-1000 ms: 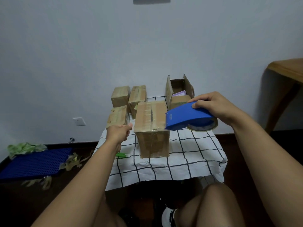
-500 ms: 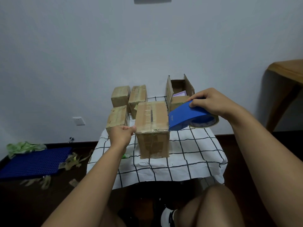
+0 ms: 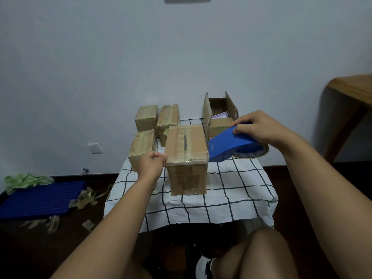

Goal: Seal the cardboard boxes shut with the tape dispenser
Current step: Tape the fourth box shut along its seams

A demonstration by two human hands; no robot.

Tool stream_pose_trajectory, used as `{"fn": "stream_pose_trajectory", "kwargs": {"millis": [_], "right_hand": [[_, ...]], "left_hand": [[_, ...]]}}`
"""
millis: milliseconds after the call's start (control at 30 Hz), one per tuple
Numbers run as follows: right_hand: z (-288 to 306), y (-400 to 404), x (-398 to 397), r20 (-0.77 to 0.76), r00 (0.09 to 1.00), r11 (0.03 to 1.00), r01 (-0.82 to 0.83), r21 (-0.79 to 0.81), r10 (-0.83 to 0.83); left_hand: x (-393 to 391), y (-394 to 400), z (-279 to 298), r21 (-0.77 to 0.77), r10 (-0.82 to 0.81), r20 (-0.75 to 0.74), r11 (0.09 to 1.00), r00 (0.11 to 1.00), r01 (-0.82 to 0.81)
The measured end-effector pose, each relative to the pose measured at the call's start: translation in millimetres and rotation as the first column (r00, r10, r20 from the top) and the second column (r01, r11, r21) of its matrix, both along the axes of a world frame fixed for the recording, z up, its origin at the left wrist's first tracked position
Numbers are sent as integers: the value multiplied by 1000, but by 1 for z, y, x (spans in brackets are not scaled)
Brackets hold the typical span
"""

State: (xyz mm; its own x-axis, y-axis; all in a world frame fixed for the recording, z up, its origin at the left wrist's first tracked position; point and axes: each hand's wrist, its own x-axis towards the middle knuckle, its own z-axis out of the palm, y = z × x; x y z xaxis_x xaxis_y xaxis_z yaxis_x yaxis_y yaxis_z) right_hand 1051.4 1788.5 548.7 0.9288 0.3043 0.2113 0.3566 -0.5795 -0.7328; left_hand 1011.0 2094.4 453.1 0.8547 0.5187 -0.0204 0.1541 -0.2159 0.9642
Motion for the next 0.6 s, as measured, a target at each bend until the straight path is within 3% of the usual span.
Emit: {"fn": "stream_pose_trajectory", "kwargs": {"millis": [367,467,600], "right_hand": [[-7,0,3,-29,999,1000,17,-5,-17],[-8,0,2,-39,999,1000,20,2,-20],[-11,0,0,-45,999,999,29,27,-28]], "left_hand": [[1,-1,-8,138,36,-14,990,999,-34],[1,0,-7,104,38,-23,994,999,-35],[0,0,-5,-71,4,-58,997,998,-8]]}}
